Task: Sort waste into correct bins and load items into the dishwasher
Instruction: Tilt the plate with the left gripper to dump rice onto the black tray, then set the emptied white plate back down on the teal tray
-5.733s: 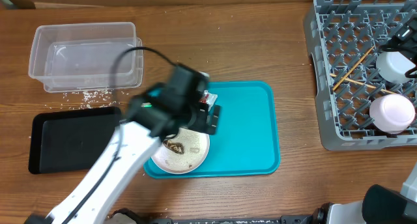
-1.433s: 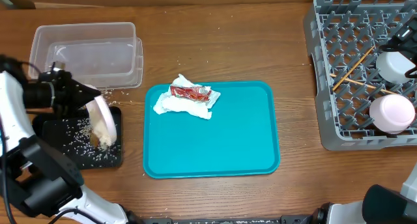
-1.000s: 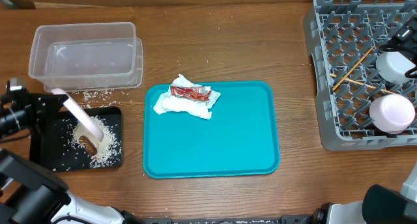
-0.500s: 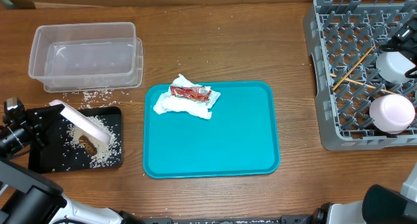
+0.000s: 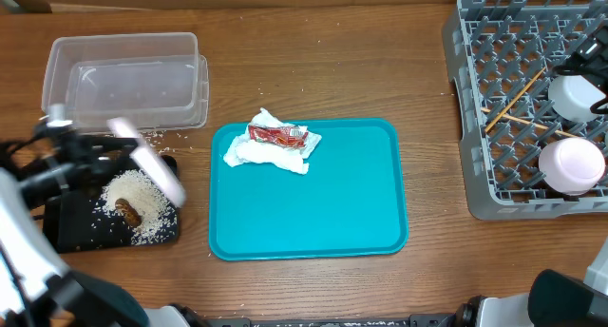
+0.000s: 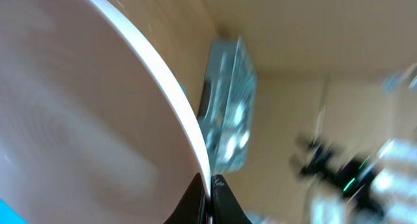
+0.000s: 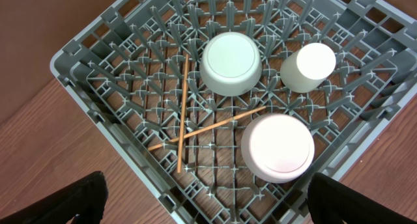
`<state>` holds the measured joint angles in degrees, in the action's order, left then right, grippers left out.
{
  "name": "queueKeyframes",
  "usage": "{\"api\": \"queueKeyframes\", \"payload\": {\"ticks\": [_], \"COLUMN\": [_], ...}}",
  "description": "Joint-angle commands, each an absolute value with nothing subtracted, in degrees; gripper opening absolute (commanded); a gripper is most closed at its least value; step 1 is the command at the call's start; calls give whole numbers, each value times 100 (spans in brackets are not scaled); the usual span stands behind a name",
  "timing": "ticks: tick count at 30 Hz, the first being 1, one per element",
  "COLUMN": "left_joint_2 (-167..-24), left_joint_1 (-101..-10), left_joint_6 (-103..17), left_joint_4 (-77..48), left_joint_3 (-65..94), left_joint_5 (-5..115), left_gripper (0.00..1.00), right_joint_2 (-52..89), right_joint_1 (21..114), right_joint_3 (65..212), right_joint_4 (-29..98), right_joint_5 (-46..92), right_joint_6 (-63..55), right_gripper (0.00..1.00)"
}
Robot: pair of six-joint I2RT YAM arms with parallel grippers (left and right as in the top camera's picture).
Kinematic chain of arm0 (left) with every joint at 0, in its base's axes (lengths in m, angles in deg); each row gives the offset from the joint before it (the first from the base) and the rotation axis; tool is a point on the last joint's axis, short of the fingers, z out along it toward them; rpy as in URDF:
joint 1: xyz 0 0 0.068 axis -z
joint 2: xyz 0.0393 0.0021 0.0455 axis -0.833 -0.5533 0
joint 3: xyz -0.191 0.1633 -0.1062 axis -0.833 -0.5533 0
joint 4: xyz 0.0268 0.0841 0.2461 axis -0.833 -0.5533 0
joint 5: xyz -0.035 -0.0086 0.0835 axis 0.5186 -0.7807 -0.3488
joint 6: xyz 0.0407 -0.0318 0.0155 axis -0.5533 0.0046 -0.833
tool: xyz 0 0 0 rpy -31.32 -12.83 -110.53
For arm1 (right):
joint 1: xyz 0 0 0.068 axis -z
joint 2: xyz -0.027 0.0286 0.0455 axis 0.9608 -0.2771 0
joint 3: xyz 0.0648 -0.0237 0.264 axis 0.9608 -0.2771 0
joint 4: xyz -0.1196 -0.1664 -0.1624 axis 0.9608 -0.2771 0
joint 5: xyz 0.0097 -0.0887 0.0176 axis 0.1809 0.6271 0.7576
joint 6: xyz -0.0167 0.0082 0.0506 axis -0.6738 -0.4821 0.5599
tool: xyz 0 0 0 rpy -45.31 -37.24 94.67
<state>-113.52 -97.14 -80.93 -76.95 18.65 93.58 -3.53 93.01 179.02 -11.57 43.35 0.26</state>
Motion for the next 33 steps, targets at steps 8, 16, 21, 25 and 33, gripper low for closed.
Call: {"api": "queueKeyframes", "payload": {"ticks": [8,16,21,25,33], "left_joint_2": [-10898,-11641,-12482,-13245,-13409], "left_joint_1": [-5202,-2241,-1100,-475,-483], "left_joint_6": [-5601,-3241,-2675,-2673,-2810], "left_joint_4": [-5914,-3921,-3164,-2498,-2546], "left_joint_3": [1843,1841,1843,1848,1909], "left_joint_5": [6851,4351,3676,3614,3551], "left_gripper": [4,4,4,4,62], "right_joint_2": [-309,-309,-309,-309,-309], "right_joint_1": [9294,9294,9294,9294,9294], "right_joint_3": [17916,17916,17916,17916,17916], "right_joint_4": [-1124,-1122,-1124,-1124,-1124], "right_joint_5": [4392,4392,4392,4392,4392], "right_joint_6": [30,30,30,30,30], "right_gripper": [100,100,100,100,100]}}
